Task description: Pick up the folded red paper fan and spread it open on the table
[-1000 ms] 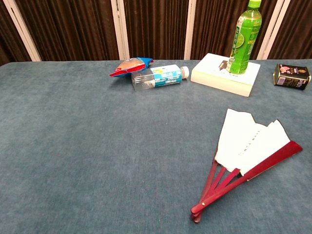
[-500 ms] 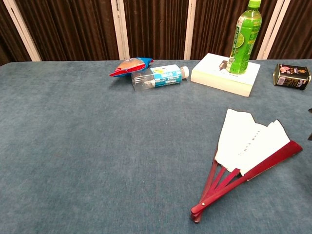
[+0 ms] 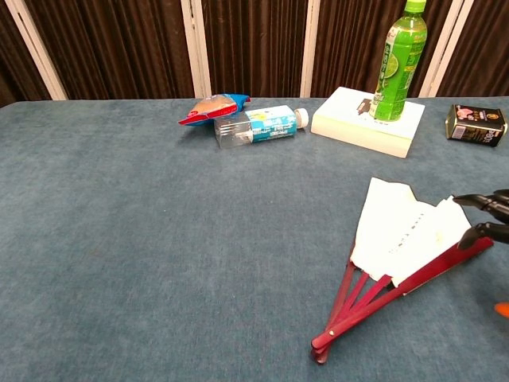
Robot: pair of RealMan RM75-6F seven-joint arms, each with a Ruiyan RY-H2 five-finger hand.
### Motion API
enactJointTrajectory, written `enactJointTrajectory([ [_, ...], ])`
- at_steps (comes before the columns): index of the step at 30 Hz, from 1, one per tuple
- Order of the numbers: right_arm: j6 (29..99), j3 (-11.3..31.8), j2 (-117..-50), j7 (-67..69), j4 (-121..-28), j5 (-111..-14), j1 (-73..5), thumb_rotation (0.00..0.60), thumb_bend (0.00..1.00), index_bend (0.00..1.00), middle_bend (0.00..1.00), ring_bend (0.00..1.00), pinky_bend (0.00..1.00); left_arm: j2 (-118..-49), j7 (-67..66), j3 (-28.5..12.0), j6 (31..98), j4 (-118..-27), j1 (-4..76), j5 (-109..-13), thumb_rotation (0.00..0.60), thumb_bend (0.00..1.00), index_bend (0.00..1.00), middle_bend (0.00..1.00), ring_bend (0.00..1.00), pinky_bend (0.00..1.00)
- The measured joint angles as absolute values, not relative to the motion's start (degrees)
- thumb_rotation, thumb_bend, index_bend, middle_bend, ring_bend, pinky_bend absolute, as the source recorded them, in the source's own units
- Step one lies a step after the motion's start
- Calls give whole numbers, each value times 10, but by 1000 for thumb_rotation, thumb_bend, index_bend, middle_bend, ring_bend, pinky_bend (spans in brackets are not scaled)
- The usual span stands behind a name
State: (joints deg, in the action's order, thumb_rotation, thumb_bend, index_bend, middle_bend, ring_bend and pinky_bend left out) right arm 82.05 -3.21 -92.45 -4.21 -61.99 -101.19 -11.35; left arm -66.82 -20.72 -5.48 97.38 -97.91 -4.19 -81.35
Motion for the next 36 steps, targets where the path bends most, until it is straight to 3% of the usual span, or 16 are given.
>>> enactJointTrajectory([
  [36, 776, -17, -988, -44, -581, -997, -180, 600, 264, 464, 71, 94, 25, -681, -234, -58, 971, -974, -37, -806, 600, 87, 63, 0, 0, 0],
])
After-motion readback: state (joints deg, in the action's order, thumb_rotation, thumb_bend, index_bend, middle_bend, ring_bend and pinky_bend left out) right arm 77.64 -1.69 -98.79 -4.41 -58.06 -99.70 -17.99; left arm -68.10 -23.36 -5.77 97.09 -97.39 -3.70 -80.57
